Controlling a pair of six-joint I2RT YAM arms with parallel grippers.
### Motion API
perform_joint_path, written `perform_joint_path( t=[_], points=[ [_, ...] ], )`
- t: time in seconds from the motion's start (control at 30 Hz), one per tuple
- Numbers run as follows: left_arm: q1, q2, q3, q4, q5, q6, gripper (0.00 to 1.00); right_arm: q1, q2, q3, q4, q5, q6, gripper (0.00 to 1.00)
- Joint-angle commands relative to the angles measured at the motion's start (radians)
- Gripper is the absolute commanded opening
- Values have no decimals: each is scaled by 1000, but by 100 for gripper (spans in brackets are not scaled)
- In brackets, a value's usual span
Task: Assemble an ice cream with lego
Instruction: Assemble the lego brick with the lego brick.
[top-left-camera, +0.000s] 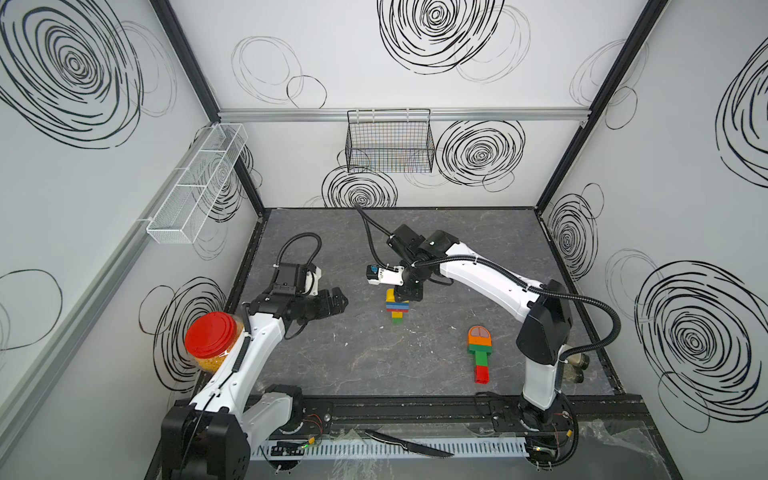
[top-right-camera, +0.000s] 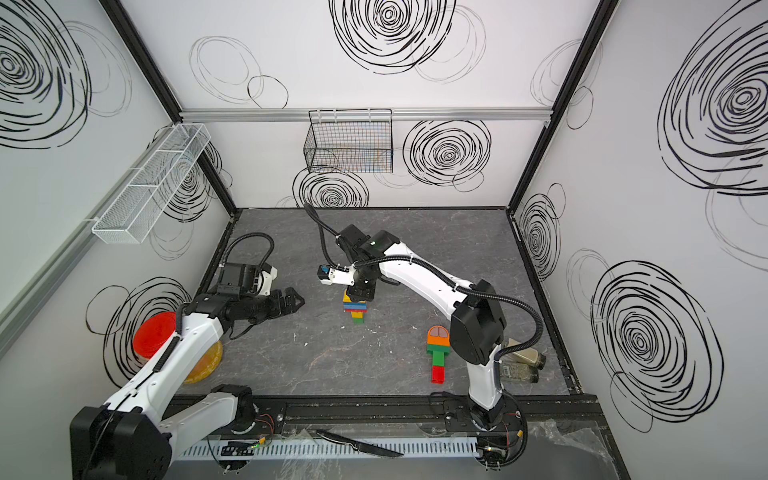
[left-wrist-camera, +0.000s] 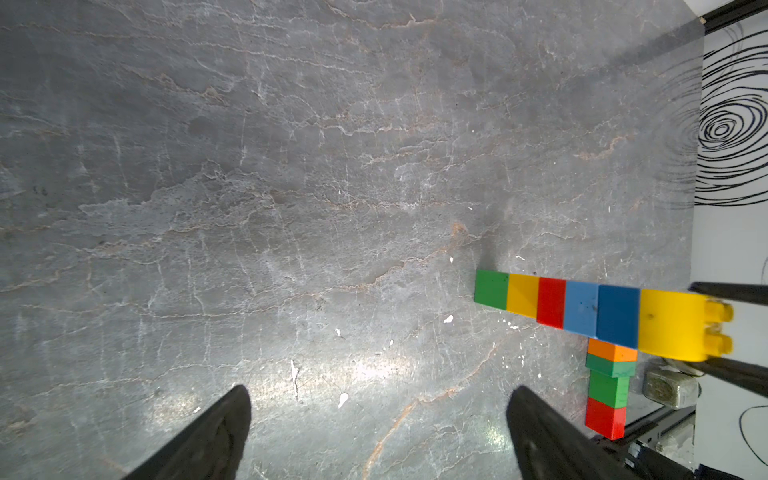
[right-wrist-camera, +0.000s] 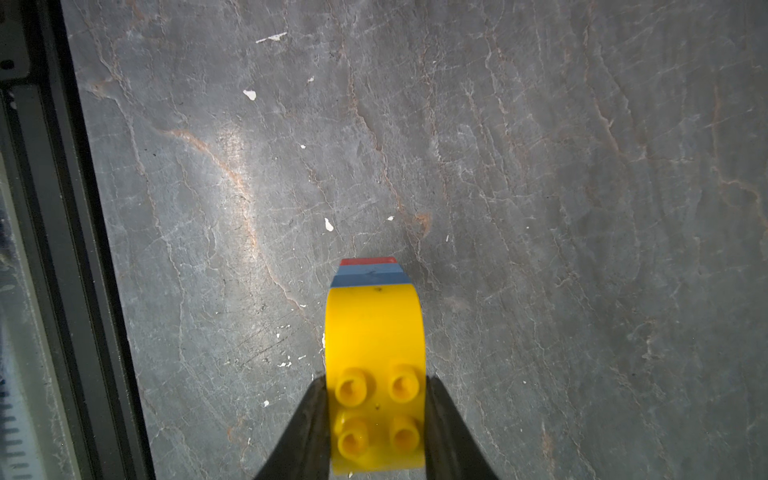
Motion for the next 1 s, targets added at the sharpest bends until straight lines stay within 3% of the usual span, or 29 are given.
perform_joint_path(
  t=[0.0,0.23,0.57,0.97],
  points=[
    [1,-3,17,9,4,22,99,3,123,-52,-150,-24,-4,0],
    [0,7,24,7,6,29,99,-4,151,-57,-163,-50,-17,0],
    [1,13,26,6,4,34,99,-7,82,-131,-146,-34,-8,0],
    [-1,13,31,10,2,28,99,-19,89,-36,-150,-44,-26,0]
  ],
)
